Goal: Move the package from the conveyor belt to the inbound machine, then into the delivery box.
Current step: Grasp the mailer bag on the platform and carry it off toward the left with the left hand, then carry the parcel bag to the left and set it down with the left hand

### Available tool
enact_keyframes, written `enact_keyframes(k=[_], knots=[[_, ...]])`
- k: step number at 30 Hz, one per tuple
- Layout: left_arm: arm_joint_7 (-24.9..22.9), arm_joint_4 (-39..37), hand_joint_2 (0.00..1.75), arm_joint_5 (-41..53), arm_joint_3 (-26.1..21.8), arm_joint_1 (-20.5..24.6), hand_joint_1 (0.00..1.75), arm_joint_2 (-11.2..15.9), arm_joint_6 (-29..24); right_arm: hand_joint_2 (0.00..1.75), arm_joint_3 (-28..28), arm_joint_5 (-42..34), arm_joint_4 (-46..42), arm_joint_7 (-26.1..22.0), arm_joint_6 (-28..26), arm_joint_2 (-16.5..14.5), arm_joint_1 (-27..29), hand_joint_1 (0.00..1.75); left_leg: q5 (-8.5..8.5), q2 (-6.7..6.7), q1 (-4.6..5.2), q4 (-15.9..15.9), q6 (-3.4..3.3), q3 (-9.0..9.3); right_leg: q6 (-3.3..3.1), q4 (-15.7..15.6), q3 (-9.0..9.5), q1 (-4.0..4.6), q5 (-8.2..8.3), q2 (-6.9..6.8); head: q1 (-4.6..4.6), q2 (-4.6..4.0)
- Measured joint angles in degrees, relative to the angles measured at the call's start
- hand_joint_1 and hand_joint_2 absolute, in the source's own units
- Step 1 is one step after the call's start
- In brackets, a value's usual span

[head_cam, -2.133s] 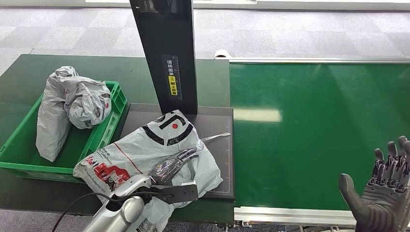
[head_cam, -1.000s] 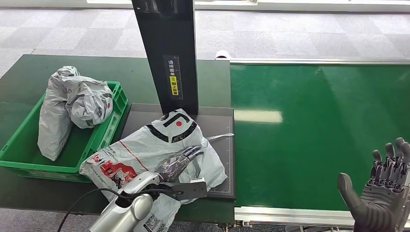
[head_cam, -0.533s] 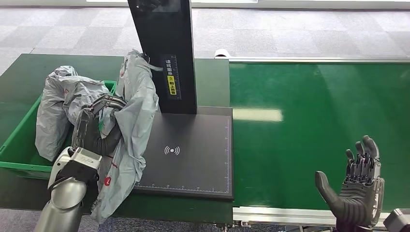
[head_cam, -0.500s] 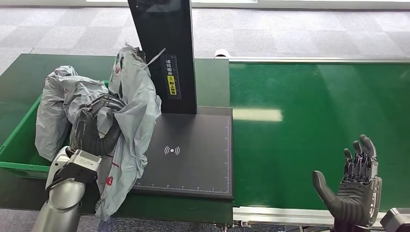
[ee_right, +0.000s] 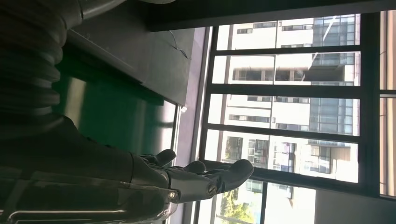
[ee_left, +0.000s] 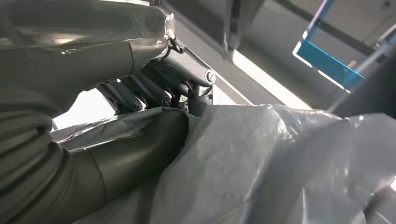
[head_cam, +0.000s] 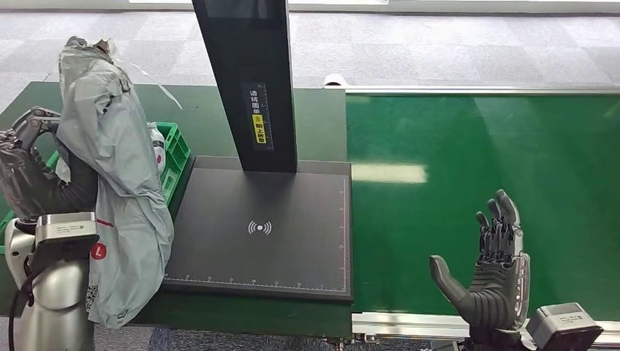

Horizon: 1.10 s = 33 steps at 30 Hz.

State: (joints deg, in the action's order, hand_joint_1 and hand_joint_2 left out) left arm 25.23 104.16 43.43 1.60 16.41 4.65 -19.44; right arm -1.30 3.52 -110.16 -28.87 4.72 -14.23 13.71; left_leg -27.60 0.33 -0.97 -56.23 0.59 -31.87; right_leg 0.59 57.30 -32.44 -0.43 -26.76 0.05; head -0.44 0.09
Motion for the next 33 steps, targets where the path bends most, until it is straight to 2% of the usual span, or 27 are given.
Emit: enact_keyframes(k=[3, 7, 11, 15, 19, 33], knots=[[-3.05, -1.18, 1.75, 0.42, -2.58, 1.33, 1.75, 0.84, -0.72, 1.75, 1.21, -0.45, 0.7, -0.11, 0.0, 0.81, -0.33, 0.0, 0.01, 0.0, 0.0, 0.0, 0.0, 0.01, 0.0, 0.0, 0.0, 0.0, 0.0, 0.0, 0.01, 0.0], [-5.37, -8.41, 1.75, -0.43, -7.81, 5.94, 1.75, 3.39, 0.22, 1.75, 2.41, -0.94, 1.79, -0.1, 0.0, 1.74, -1.44, 0.0, 0.06, 0.01, -0.01, 0.01, 0.06, 0.03, -0.03, 0.03, 0.02, 0.01, 0.03, 0.0, 0.02, 0.0], [-4.45, -18.15, 1.75, -6.24, -14.44, 11.72, 1.75, 6.52, 1.45, 1.75, 3.29, -1.4, 2.84, 0.04, -0.04, 2.59, -2.37, 0.0, 0.1, 0.07, -0.03, 0.01, 0.11, 0.06, -0.09, 0.08, -0.03, 0.03, 0.07, 0.09, 0.0, 0.0], [-3.31, -24.71, 1.75, -7.96, -19.03, 15.03, 1.75, 8.64, 2.08, 1.75, 3.8, -1.5, 3.62, 0.07, -0.13, 3.2, -2.96, 0.0, 0.11, 0.05, -0.04, 0.0, 0.12, -0.02, -0.1, 0.08, -0.1, 0.04, 0.07, 0.08, 0.0, 0.0], [-3.13, -28.08, 1.75, -8.02, -21.02, 16.54, 1.75, 9.51, 2.11, 1.75, 4.17, -1.51, 4.15, 0.07, -0.13, 3.52, -3.3, 0.0, 0.09, 0.05, -0.04, 0.0, 0.13, -0.07, -0.1, 0.08, -0.14, 0.03, 0.07, 0.09, 0.02, 0.0], [-4.25, -32.12, 1.75, -8.15, -22.93, 18.22, 1.75, 10.37, 1.37, 1.75, 4.7, -1.57, 5.05, 0.08, -0.14, 4.12, -3.54, 0.0, 0.1, 0.04, -0.06, 0.0, 0.14, -0.08, -0.1, 0.09, -0.15, 0.05, 0.07, 0.09, 0.01, 0.0]])
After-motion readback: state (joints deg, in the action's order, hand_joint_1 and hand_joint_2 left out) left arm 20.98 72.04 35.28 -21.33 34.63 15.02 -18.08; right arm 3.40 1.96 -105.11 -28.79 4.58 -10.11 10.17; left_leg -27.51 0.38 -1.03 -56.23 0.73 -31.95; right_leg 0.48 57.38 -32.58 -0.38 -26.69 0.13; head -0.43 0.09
